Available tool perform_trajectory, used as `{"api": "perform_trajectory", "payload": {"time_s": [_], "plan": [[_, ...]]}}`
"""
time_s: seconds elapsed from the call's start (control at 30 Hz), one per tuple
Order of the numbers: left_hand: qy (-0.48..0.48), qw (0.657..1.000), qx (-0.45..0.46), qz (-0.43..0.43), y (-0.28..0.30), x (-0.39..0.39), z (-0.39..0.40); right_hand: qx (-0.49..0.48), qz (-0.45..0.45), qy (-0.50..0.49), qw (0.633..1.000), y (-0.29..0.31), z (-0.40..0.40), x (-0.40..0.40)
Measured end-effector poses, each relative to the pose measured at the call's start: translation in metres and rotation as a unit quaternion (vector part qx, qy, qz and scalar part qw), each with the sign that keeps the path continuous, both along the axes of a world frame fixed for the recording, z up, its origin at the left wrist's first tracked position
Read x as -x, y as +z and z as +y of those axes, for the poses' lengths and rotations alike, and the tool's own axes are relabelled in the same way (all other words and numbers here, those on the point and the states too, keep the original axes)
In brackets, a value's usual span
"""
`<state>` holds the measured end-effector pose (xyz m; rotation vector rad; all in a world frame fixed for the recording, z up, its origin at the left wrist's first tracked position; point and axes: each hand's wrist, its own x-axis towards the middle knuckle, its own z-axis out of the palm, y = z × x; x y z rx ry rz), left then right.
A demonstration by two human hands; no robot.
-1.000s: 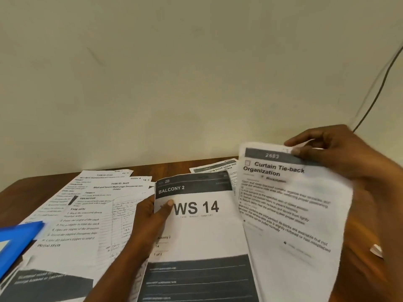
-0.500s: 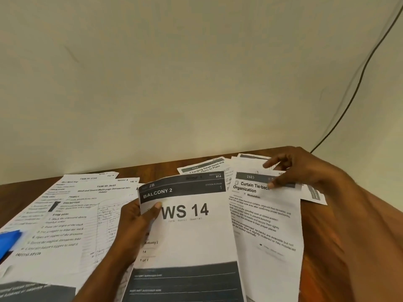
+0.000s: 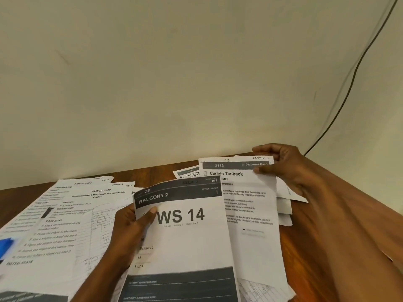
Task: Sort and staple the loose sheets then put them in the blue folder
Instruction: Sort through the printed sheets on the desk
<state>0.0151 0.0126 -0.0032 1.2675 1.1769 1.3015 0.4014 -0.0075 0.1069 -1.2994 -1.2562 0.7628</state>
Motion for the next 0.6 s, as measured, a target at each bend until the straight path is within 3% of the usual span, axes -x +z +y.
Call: {"api": "perform_trajectory", "payload": {"time_s": [0.37,0.6], "plan": [[-0.008,1.000,-0.003,-0.008,0.000,-0.001,0.001,-0.024,0.048,0.003,0.999,-0.009,0.011,0.009],[-0.002,1.000,0.002,0.009,0.001,-0.001,0.001,0.182,-0.045,0.025,0.982,-0.031,0.010,0.000]]}}
